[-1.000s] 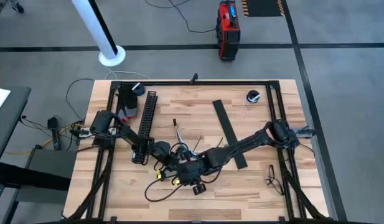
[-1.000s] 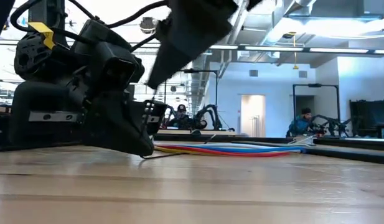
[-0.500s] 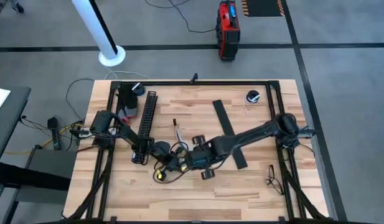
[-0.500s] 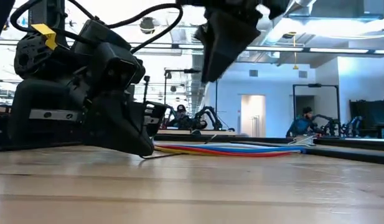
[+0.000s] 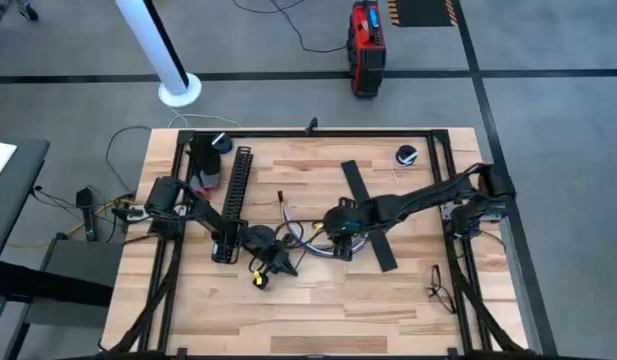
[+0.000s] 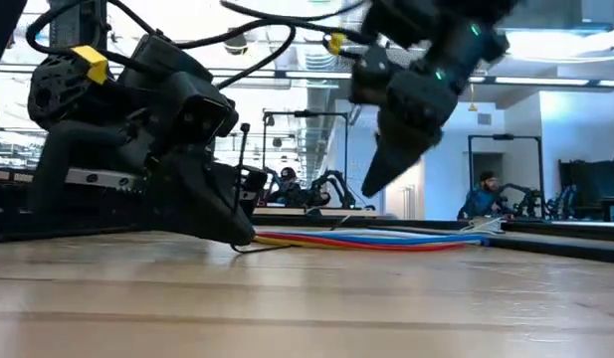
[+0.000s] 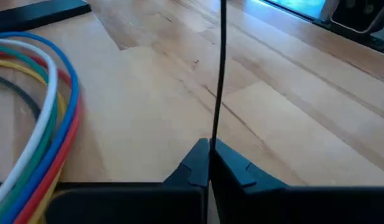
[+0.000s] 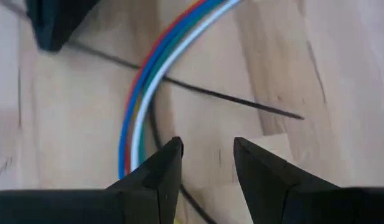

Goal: Ziptie cables
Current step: Wrap the black zip tie on the cable

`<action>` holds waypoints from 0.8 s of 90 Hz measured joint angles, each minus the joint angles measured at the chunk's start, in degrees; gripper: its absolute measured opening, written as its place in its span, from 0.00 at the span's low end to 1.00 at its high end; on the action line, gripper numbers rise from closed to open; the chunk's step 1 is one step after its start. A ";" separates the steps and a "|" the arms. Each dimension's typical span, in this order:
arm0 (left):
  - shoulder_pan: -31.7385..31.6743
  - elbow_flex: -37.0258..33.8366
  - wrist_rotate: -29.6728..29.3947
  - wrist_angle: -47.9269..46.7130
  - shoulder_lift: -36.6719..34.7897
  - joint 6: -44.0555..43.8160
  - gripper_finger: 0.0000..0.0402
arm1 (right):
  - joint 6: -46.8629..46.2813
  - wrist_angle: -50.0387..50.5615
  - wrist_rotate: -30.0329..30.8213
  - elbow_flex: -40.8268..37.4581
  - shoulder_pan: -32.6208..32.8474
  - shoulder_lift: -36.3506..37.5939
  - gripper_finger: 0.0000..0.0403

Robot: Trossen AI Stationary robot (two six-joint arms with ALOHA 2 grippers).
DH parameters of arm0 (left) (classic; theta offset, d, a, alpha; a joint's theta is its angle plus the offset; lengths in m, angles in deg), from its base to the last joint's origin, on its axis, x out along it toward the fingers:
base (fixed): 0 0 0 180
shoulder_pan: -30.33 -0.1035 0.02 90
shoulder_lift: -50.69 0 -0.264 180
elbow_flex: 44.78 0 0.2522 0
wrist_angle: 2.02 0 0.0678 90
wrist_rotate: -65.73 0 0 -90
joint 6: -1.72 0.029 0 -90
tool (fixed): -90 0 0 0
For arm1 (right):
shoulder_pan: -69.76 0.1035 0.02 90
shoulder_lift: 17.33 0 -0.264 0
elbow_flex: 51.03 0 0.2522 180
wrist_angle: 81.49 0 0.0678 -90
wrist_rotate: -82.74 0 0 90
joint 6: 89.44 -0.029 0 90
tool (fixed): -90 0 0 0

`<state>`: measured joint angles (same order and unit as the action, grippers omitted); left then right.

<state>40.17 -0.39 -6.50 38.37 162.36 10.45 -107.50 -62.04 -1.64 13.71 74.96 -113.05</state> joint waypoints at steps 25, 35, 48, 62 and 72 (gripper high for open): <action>-2.02 0.00 1.26 0.88 0.00 -3.68 0.00 | -23.04 -27.91 8.09 -12.17 0.32 -2.84 0.35; -2.75 0.02 1.27 0.96 0.00 -4.61 0.00 | -31.20 -29.63 12.65 -12.23 1.73 -4.90 0.37; -3.57 0.02 1.27 1.08 0.00 -5.78 0.00 | -39.42 -30.01 17.12 -12.24 3.34 -7.54 0.39; -4.29 0.02 1.24 1.22 0.00 -6.45 0.00 | -45.58 -30.64 20.84 -11.99 3.37 -10.06 0.41; -4.66 0.07 1.21 1.36 0.00 -6.45 0.00 | -45.05 -33.58 22.72 -11.89 2.90 -11.47 0.41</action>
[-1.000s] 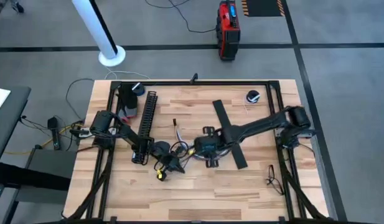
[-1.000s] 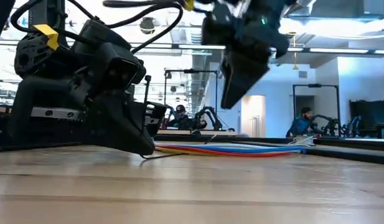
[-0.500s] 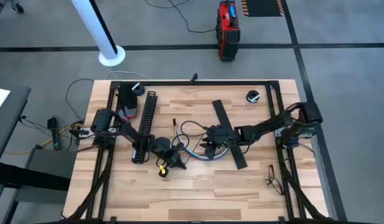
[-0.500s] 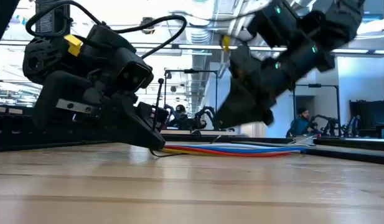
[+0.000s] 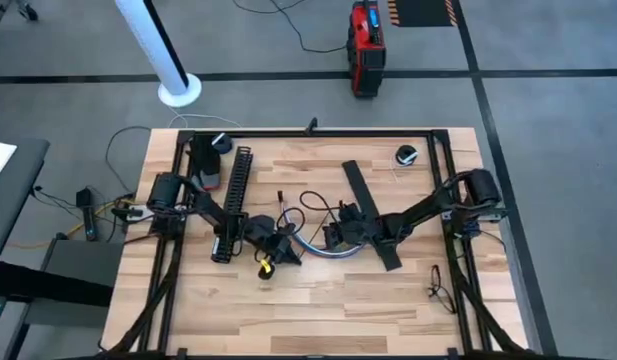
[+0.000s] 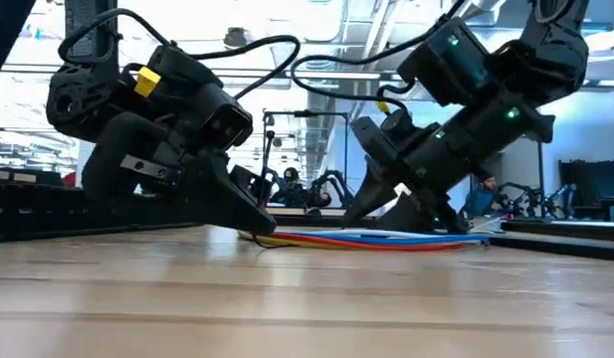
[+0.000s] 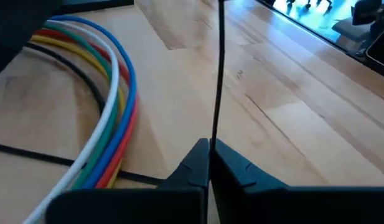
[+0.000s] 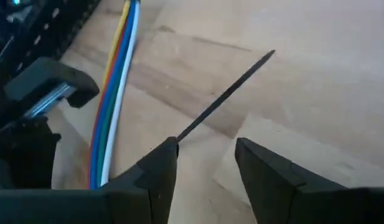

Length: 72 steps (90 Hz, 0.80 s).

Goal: Ziptie cables
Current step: Wrap the black zip tie on the cable

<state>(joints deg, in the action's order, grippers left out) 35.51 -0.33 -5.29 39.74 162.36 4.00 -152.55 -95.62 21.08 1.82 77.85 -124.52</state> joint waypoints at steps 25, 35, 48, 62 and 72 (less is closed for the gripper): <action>-0.10 0.00 -0.06 0.08 0.00 -0.06 0.00 | 1.68 -2.36 -0.03 1.33 -1.78 -0.93 0.39; -0.10 0.00 -0.11 0.46 0.00 -0.18 0.00 | 3.18 -0.72 0.22 1.33 -1.58 -0.93 0.29; -0.10 0.02 -0.11 1.06 0.00 -0.20 0.00 | 7.93 -0.61 1.59 1.27 0.16 -1.06 0.05; -0.10 0.02 -0.11 1.06 0.00 -0.41 0.00 | 8.41 -1.05 5.60 1.25 2.19 -1.06 0.05; -0.10 0.02 -0.11 1.36 0.00 -0.71 0.00 | 4.67 -1.29 4.97 1.25 2.06 -1.06 0.10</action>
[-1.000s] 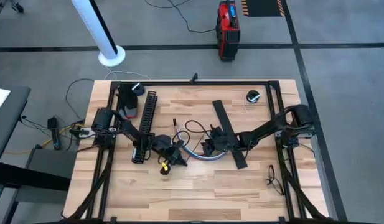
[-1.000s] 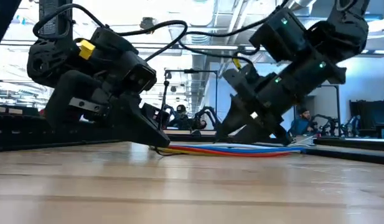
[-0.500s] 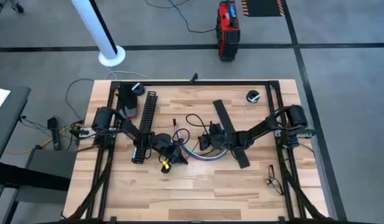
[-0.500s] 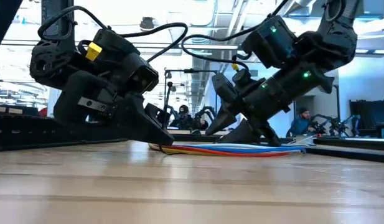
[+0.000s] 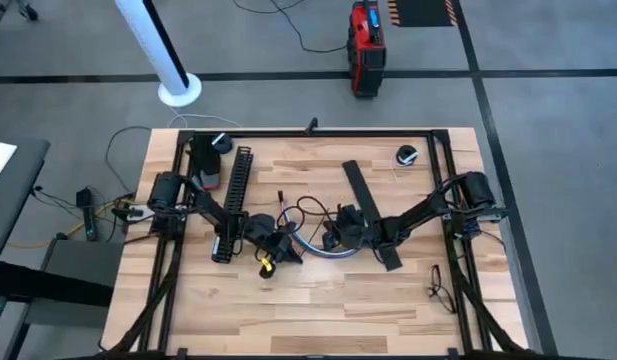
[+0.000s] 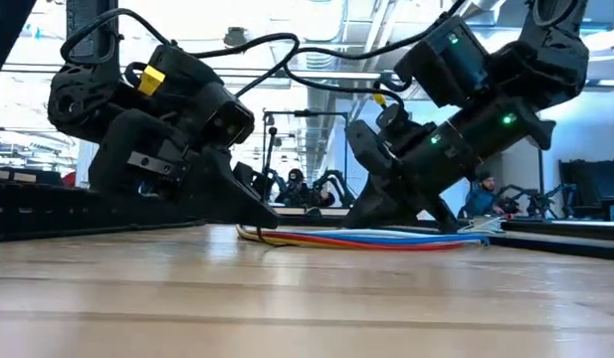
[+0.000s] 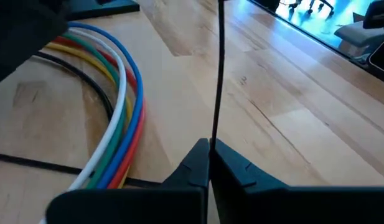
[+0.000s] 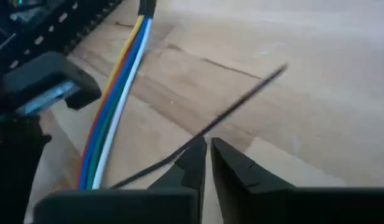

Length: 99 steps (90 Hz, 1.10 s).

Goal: Ziptie cables
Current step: Wrap the black zip tie on the cable

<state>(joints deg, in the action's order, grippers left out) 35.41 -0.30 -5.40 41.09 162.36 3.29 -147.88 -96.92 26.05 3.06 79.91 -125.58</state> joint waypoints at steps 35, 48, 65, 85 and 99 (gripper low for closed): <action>0.00 0.00 0.00 0.08 0.00 -1.63 0.00 | -23.22 0.95 -5.98 0.34 -0.86 0.48 0.46; 0.00 0.00 0.01 0.03 0.00 -1.60 0.00 | -25.78 2.60 -7.11 0.37 -0.64 0.50 0.52; -0.76 0.00 0.24 0.14 0.00 -2.15 0.00 | -25.66 8.92 -8.10 2.88 -0.75 0.31 0.51; -2.23 0.76 0.89 0.71 0.00 -4.15 0.00 | -24.05 13.70 -8.61 4.70 -2.15 0.20 0.48; -2.36 1.42 1.51 0.40 0.00 -4.10 0.00 | -21.72 13.13 -8.95 4.70 -3.48 0.17 0.46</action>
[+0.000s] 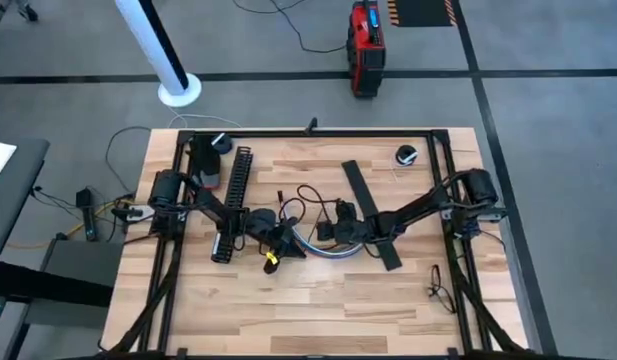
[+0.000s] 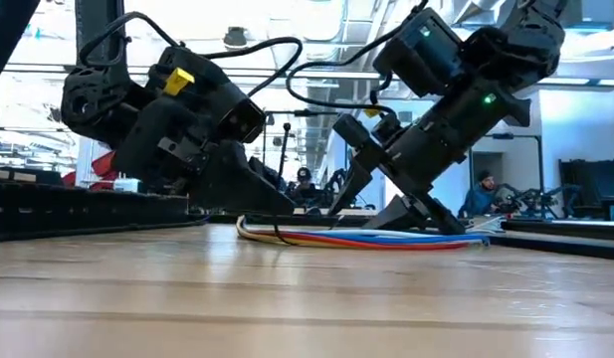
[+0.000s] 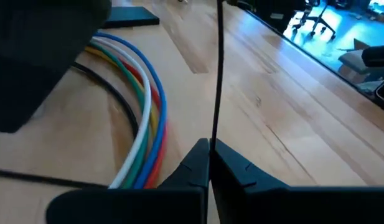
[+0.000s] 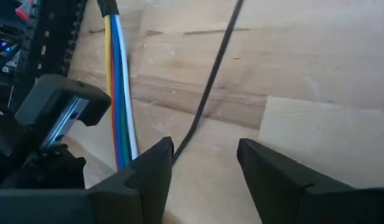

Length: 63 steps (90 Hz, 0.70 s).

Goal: Ziptie cables
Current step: Wrap the black zip tie on the cable

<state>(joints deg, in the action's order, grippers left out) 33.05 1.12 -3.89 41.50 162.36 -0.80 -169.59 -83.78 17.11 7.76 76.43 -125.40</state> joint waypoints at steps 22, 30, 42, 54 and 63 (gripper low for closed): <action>-0.52 0.02 0.16 0.13 0.00 0.72 0.00 | 7.43 -1.86 0.21 0.00 -2.88 -0.11 0.45; -0.86 0.02 0.18 0.11 0.00 0.72 0.00 | 9.51 -3.58 0.20 -0.09 -3.65 -0.15 0.45; -1.31 0.02 0.15 0.13 0.00 0.74 0.00 | 10.65 -5.74 0.75 0.60 -4.13 -2.73 0.45; -1.84 0.02 0.15 0.07 0.00 0.65 0.00 | 11.98 -8.26 -1.04 4.93 -3.88 -8.06 0.45; -2.05 0.02 0.15 -0.02 0.00 0.20 0.00 | 13.18 -5.55 -2.05 8.56 -3.21 -9.71 0.45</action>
<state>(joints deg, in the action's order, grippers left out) 30.99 1.14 -3.74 41.48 162.36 -0.60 -156.42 -89.34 15.05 16.33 73.22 -135.11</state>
